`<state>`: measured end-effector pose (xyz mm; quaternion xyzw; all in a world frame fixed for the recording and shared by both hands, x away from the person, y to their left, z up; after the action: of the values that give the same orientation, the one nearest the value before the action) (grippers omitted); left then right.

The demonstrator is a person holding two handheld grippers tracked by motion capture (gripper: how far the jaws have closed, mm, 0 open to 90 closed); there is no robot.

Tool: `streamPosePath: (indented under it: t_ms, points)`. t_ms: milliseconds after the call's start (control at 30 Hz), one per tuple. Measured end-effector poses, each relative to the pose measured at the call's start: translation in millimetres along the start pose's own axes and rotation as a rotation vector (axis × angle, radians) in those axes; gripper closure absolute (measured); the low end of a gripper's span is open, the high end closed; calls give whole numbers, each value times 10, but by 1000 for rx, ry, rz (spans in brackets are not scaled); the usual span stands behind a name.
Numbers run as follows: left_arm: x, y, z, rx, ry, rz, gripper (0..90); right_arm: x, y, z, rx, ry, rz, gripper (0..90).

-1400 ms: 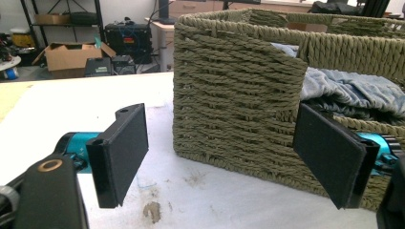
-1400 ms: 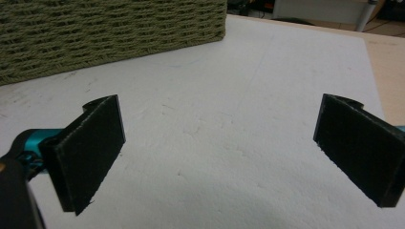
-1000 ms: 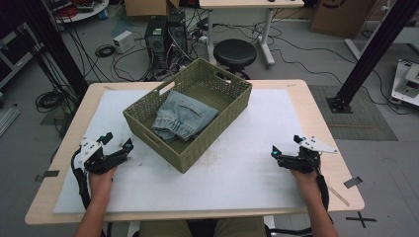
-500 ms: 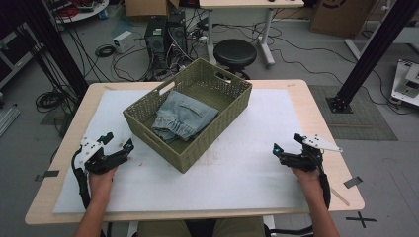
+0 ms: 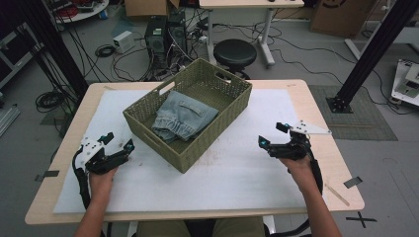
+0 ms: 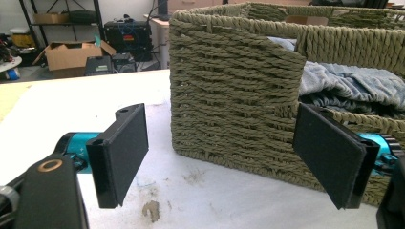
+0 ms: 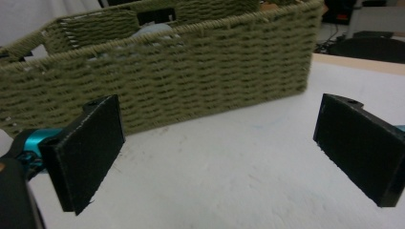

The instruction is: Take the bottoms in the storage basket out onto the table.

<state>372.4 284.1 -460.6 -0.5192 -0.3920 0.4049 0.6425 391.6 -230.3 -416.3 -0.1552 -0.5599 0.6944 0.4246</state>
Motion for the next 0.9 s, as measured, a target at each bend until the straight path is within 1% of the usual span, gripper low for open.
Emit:
streamPosePath:
  t_ms: [33, 67, 100, 233, 267, 300, 367, 533, 633, 700, 833, 900]
  points:
    - [-1, -1, -1, -2, 0, 1, 196, 35, -56, -39, 8, -12, 12, 31]
    - [-1, 0, 0, 0, 1, -1, 196, 106, -155, -100, 13, -35, 31, 31]
    - [-1, -1, 0, -2, 0, 0, 196, 106, -155, -100, 13, -35, 31, 31]
    - [1, -1, 1, -3, 2, 2, 196, 240, -362, -228, 22, -82, 60, 31]
    - [4, -1, 2, -4, 1, 5, 196, 301, -461, -303, 28, -97, 78, 31]
    - [6, -1, 4, -4, 0, 7, 196, 301, -461, -303, 28, -97, 78, 31]
    - [8, -1, 9, -5, 3, 10, 196, 361, -551, -384, 36, -110, 103, 31]
    - [9, -1, 17, -7, 5, 15, 196, 503, -735, -612, 69, -133, 149, 31]
    - [4, -1, 24, -7, 7, 13, 196, 598, -834, -757, 83, -159, 170, 31]
    - [1, 0, 29, -6, 8, 7, 196, 643, -886, -831, 88, -175, 171, 31]
    - [-8, 1, 35, -7, 12, 3, 196, 739, -992, -994, 98, -198, 188, 31]
    - [-11, 1, 38, -6, 13, -1, 196, 780, -1029, -1082, 114, -210, 194, 31]
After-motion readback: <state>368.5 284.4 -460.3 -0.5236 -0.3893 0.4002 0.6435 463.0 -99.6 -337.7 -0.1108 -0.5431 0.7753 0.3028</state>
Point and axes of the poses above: each handheld gripper's, and its own axes: z roughly backward along the jaws, y roughly out of its underside, x roughly to its left, the point moved 6 cm from there along -z, roughly forward along the jaws, and after that the axes turned 7 degrees about -z, right-handed, at the moved point
